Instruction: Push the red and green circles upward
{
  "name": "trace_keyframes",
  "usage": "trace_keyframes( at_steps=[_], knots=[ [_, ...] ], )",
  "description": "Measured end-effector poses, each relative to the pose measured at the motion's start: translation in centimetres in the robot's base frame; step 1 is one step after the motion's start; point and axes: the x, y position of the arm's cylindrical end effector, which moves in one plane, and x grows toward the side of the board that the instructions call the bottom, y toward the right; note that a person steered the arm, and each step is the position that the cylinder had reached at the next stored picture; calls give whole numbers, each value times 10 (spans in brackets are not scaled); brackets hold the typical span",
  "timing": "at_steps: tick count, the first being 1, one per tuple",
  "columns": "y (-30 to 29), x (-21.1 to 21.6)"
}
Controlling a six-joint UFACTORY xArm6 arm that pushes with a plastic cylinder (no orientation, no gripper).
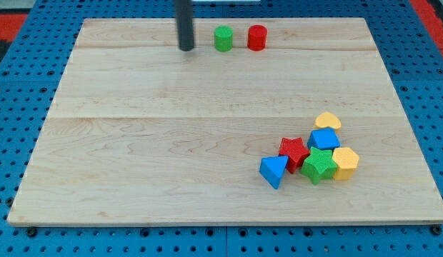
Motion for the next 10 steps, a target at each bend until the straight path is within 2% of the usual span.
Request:
trace_keyframes(
  at_steps=[1, 2, 3, 4, 5, 6, 7, 8, 9, 10],
  knots=[
    [51, 25],
    [159, 23],
    [223, 21],
    [195, -12],
    [123, -24],
    [26, -25],
    [16, -36],
    [49, 6],
    [-3, 54],
    [-39, 26]
  ],
)
